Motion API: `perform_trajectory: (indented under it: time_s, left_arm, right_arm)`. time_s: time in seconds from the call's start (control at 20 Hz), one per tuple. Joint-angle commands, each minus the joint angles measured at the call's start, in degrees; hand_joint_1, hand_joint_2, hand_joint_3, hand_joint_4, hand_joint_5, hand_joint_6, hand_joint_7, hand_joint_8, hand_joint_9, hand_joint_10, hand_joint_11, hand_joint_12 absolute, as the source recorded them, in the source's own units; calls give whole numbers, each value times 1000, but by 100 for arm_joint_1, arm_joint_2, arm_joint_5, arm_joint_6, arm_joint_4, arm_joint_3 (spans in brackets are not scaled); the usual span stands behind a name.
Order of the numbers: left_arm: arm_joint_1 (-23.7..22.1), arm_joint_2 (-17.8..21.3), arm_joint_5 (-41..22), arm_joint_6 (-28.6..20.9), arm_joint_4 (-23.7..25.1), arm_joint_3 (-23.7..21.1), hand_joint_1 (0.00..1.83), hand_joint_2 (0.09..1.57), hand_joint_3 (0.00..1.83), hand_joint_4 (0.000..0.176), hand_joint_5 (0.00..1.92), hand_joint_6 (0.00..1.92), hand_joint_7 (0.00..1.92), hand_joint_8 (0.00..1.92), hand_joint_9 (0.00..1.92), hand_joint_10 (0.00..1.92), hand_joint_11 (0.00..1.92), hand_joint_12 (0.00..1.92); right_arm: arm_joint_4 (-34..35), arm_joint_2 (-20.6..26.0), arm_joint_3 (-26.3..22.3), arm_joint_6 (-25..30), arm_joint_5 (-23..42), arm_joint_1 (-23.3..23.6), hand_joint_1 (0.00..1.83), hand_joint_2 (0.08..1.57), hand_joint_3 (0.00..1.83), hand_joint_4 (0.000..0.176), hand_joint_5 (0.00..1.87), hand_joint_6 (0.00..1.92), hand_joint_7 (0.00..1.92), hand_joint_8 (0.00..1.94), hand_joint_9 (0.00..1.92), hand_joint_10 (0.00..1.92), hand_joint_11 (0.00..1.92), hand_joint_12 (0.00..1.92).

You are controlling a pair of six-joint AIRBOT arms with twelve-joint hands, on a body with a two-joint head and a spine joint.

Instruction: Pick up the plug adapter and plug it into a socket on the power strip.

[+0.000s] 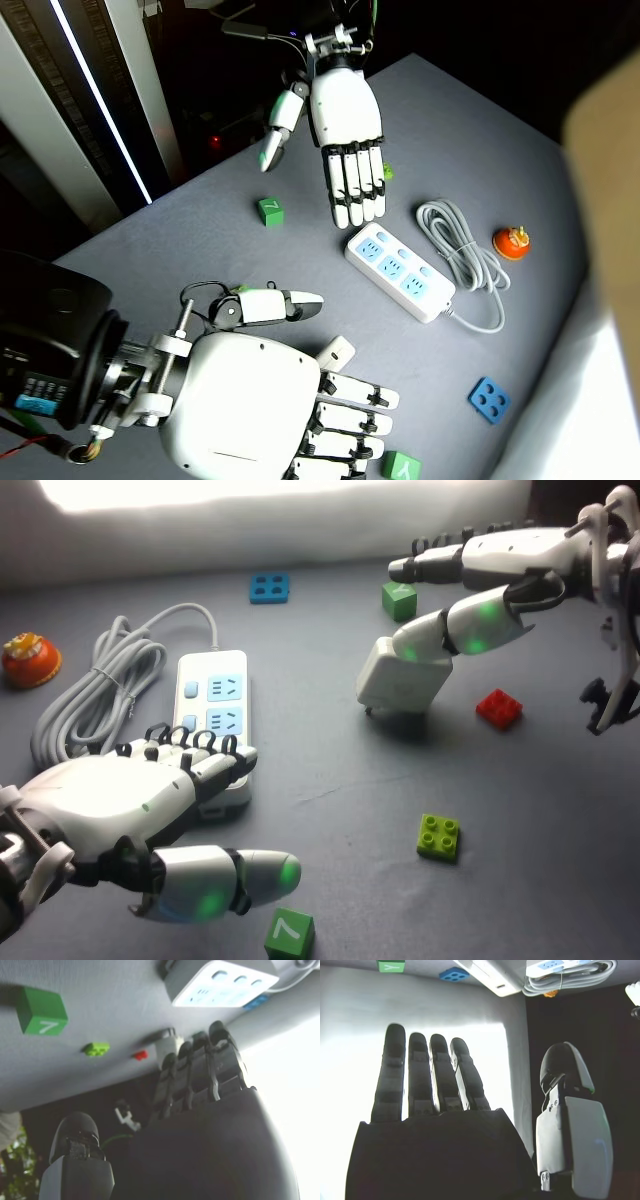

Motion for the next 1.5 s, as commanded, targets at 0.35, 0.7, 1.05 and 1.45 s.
perform_trajectory:
  time_s: [0.35,0.7,1.05,1.45]
  left_arm:
    - [143,-277,-981,-48,-301,-84,0,1117,3,0,41,0,29,1,21,0,0,109]
    - [170,-575,-1194,-86,-301,44,0,1135,0,0,67,3,58,4,49,4,4,168]
    - [150,-868,-1260,-60,-300,427,0,1138,0,0,51,0,49,0,38,0,0,185]
    - [295,-977,-1239,-23,-298,527,0,1130,1,0,35,1,38,1,28,1,0,186]
  right_arm:
    - [63,-316,378,3,45,-32,148,1137,2,0,82,2,109,2,127,5,0,465]
    - [63,-428,494,-82,13,-102,437,1128,0,0,31,3,48,2,43,3,0,262]
    - [63,-485,580,-62,12,-184,660,1108,0,0,0,0,0,0,0,0,0,229]
    - [848,-541,826,-214,-363,-179,691,1143,5,0,0,0,4,1,0,0,0,123]
